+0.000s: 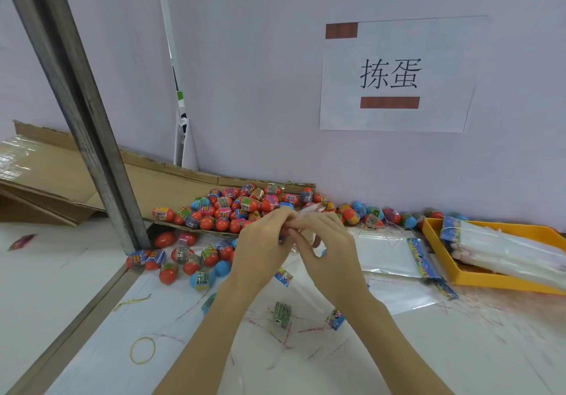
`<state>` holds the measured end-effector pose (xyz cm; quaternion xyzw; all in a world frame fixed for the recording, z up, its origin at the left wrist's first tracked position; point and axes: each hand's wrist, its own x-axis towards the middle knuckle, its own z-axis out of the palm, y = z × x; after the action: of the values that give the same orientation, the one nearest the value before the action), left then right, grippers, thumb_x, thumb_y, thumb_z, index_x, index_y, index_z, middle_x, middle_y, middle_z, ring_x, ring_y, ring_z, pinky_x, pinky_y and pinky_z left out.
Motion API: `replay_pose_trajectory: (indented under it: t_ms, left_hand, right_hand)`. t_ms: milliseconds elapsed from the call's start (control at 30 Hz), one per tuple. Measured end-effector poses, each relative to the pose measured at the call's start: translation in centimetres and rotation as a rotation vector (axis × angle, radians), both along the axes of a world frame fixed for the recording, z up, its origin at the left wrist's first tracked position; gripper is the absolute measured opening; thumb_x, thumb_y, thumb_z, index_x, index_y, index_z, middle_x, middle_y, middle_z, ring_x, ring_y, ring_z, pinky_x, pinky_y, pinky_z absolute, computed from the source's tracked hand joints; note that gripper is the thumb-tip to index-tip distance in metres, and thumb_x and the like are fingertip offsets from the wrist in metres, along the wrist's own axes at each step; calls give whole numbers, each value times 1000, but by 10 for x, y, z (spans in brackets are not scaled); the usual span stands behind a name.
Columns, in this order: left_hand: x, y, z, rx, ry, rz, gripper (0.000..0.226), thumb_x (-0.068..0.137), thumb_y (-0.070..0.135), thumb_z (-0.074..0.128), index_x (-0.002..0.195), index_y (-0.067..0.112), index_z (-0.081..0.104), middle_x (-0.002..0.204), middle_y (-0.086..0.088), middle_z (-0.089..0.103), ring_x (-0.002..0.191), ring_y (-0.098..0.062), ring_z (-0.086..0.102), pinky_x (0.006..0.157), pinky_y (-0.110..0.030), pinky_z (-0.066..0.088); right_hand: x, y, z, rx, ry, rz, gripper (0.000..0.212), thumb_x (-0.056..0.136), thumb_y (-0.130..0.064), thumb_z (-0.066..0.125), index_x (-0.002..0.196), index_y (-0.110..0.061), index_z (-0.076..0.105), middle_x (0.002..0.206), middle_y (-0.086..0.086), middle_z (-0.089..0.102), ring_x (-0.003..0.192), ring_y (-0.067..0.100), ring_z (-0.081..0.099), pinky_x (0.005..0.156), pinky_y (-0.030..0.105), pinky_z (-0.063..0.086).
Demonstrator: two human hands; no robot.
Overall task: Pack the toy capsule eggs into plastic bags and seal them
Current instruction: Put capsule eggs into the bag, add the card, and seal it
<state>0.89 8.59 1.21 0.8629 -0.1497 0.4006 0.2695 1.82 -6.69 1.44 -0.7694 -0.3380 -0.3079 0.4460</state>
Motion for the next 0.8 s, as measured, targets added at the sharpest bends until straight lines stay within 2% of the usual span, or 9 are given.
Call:
replay_pose_trajectory:
  t_ms: [67, 167, 267, 367, 433, 567, 633, 733, 800]
  left_hand:
    - [0, 0, 0, 13, 5, 4, 7, 94, 8, 72, 100, 6, 74, 83, 1, 72, 69, -8, 62, 65, -28, 58]
    - [-1, 1, 1, 40, 2, 19, 7, 97, 15, 73, 97, 8, 74, 80, 2, 71, 66, -12, 64, 62, -33, 57]
    - [-1, 1, 2, 73, -2, 12, 12, 99, 20, 72, 98, 8, 74, 80, 2, 71, 65, -14, 64, 62, -34, 57]
    - [-3, 0, 3, 96, -21, 31, 5, 93, 8, 78, 96, 8, 74, 78, 0, 72, 63, -15, 64, 62, -30, 58]
    - [-5, 0, 2, 121, -35, 38, 14, 88, 5, 81, 100, 9, 76, 82, 0, 75, 69, -15, 68, 66, -25, 58]
    - [-4, -1, 1, 109, -56, 27, 28, 88, 8, 82, 115, 9, 75, 95, -2, 77, 83, -18, 72, 74, -35, 62]
    - [-2, -3, 1, 13, 6, 15, 34, 91, 19, 79, 123, 14, 70, 99, 2, 76, 87, -14, 71, 77, -34, 61]
    - [0, -5, 1, -177, 258, -82, 49, 87, 44, 76, 131, 36, 56, 96, 16, 69, 83, -1, 64, 73, -18, 53]
    - [3, -5, -1, -226, 319, -149, 44, 87, 43, 79, 124, 43, 55, 91, 16, 67, 83, -5, 65, 70, -23, 55]
  right_hand:
    - [-3, 3, -1, -22, 1, 33, 13, 98, -18, 69, 108, -17, 77, 107, -12, 73, 102, 8, 56, 91, 16, 43]
    - [-7, 7, -1, -47, 56, 35, 23, 100, -30, 62, 112, -16, 76, 110, -12, 71, 109, 12, 55, 97, 14, 39]
    - [-9, 9, -1, -73, 72, 14, 20, 98, -24, 66, 112, -13, 76, 113, -8, 70, 112, 15, 52, 100, 14, 38]
    - [-10, 10, -2, -109, 78, 3, 18, 97, -17, 66, 108, -10, 77, 113, -4, 68, 112, 16, 49, 99, 18, 39]
    - [-13, 12, -4, -156, 108, -16, 21, 97, -18, 60, 105, -10, 78, 114, -4, 64, 111, 15, 45, 97, 19, 39]
    - [-15, 15, -3, -139, 213, -32, 25, 96, -24, 57, 106, -15, 78, 110, -5, 61, 109, 16, 41, 94, 24, 39]
    - [-13, 14, 1, -49, 210, -52, 16, 97, -19, 65, 104, -19, 79, 104, -6, 62, 104, 19, 42, 90, 23, 38]
    - [-4, 4, 7, 94, 172, -121, 12, 96, -12, 71, 97, -21, 79, 100, -8, 64, 99, 22, 45, 88, 20, 36]
    - [3, -6, 9, 98, 130, -128, 14, 96, -10, 70, 98, -21, 79, 98, -10, 67, 98, 24, 48, 88, 24, 39]
